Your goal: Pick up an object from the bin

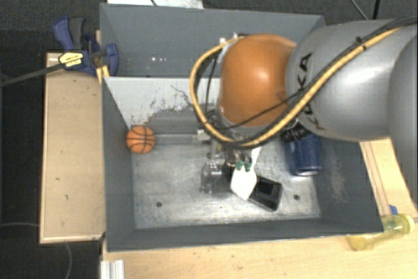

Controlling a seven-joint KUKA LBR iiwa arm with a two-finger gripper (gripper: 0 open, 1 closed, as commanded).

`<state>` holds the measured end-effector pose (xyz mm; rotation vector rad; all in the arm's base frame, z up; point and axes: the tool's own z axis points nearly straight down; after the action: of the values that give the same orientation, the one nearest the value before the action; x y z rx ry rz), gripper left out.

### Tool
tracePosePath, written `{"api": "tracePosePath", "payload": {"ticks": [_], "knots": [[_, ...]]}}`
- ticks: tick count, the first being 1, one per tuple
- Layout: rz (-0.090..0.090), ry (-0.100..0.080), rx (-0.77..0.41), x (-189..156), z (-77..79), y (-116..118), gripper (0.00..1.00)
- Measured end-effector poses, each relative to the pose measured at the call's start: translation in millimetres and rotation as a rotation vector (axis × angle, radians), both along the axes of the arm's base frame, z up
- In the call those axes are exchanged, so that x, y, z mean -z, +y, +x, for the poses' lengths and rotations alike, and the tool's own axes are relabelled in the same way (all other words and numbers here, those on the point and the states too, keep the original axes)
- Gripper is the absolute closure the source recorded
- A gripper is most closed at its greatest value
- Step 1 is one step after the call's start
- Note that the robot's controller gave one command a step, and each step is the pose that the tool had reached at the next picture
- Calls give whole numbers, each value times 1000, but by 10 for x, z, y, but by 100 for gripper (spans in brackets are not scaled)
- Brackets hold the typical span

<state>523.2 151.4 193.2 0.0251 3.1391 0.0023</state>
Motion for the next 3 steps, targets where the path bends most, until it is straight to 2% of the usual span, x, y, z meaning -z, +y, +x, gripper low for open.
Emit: {"api": "tracePosePath", "payload": {"ticks": [1, 2, 3], "knots": [[0, 0, 1, 0, 0, 0, 0], [2, -4, -126, 99, -52, -149, 0], [-2, 1, -257, 78, 21, -442, 0]]}}
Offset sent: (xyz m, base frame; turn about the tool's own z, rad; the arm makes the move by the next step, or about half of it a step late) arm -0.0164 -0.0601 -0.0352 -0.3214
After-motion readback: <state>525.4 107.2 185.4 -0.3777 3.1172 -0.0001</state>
